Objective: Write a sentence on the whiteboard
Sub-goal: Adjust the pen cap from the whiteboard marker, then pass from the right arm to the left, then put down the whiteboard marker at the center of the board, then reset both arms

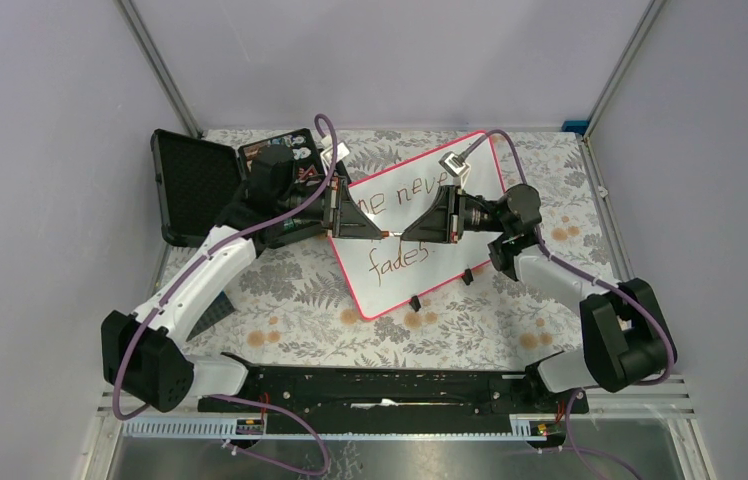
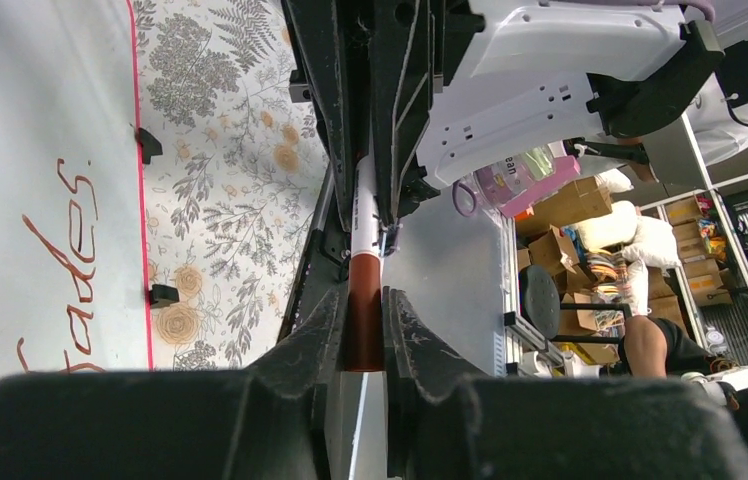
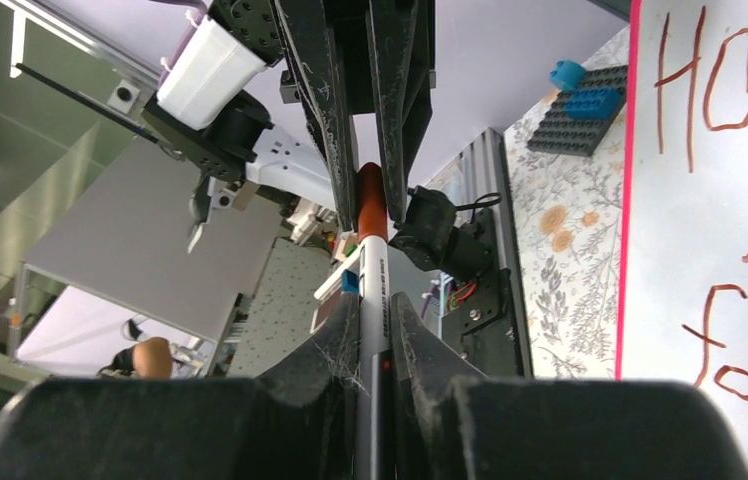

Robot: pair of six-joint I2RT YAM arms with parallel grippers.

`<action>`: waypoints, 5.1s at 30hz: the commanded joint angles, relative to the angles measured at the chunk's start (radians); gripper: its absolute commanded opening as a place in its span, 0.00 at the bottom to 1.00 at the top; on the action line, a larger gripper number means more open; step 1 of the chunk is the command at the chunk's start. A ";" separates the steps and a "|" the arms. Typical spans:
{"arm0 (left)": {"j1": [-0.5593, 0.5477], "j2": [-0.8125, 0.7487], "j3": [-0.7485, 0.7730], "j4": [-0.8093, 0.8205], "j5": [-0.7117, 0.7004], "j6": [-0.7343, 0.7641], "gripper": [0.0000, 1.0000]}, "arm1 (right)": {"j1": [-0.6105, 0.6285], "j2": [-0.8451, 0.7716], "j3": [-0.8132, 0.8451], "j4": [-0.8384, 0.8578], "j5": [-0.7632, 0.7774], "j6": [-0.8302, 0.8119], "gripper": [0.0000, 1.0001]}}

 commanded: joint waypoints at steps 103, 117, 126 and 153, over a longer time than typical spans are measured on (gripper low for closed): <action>0.414 -0.133 -0.214 -0.786 -0.833 1.065 0.00 | -0.239 -0.175 0.215 -1.198 0.066 -0.888 1.00; 0.413 0.083 -0.383 -0.439 -0.972 0.946 0.14 | -0.244 -0.187 0.240 -1.335 0.187 -1.005 1.00; 0.414 0.157 -0.406 -0.407 -0.975 0.949 0.33 | -0.245 -0.196 0.275 -1.391 0.191 -1.051 1.00; 0.455 0.216 0.430 -0.740 -0.730 0.776 0.99 | -0.464 -0.114 0.704 -1.771 0.336 -1.351 1.00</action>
